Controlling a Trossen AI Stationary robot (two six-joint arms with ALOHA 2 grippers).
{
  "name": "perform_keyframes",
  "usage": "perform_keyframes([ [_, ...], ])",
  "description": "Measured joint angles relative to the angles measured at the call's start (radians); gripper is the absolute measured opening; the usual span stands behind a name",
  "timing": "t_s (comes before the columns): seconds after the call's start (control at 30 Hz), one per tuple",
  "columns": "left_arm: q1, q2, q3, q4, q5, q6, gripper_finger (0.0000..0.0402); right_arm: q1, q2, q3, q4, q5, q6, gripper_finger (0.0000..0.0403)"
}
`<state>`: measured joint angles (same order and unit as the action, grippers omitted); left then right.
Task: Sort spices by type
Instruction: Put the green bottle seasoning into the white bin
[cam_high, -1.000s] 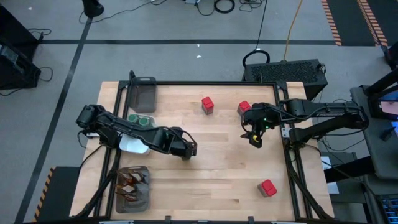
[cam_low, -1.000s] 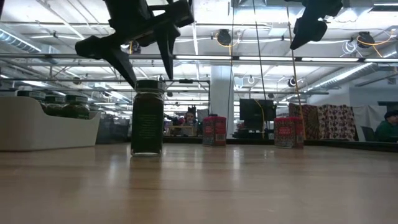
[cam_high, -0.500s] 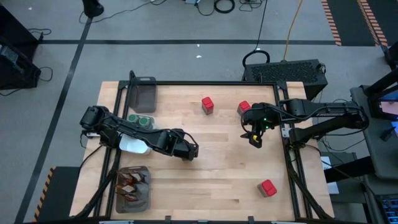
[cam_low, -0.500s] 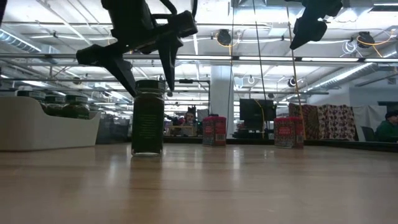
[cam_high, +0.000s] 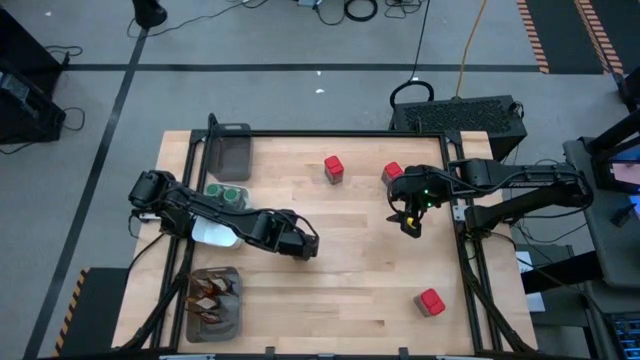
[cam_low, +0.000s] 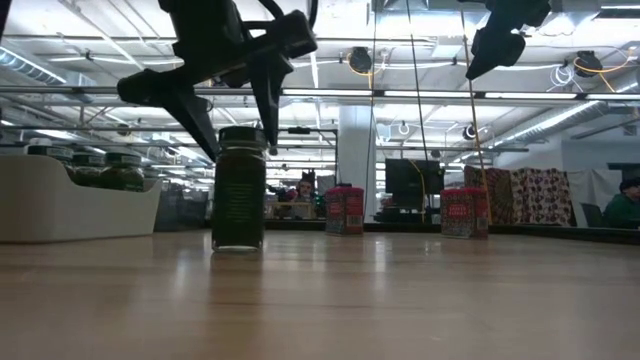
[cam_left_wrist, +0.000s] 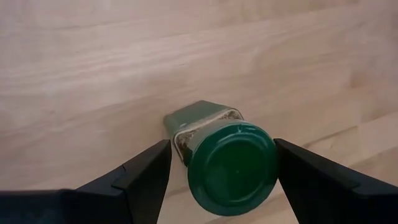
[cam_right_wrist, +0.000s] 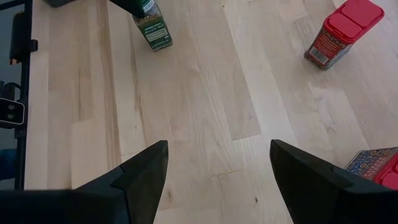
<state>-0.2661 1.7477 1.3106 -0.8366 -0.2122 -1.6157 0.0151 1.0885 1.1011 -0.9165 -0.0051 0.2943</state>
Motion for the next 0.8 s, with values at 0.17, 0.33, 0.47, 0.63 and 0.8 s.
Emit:
perform_keyframes([
  [0.17,-0.002,0.0,0.0,-0.015,0.004,0.003,0.0281,0.0,0.0,0.0,0.0,0.0,0.0,0.0265],
  [0.33,-0.004,0.0,0.0,-0.015,0.008,0.006,0.0281,0.0,0.0,0.0,0.0,0.0,0.0,0.0265],
  [0.47,-0.004,0.0,0.0,-0.015,0.013,0.009,0.0281,0.0,0.0,0.0,0.0,0.0,0.0,0.0265],
  [0.63,-0.004,0.0,0.0,-0.016,0.018,0.026,0.028,0.0,0.0,0.0,0.0,0.0,0.001,0.0265],
  [0.8,-0.004,0.0,0.0,-0.016,0.022,0.026,0.0249,0.0,0.0,0.0,0.0,0.0,0.003,0.0265],
])
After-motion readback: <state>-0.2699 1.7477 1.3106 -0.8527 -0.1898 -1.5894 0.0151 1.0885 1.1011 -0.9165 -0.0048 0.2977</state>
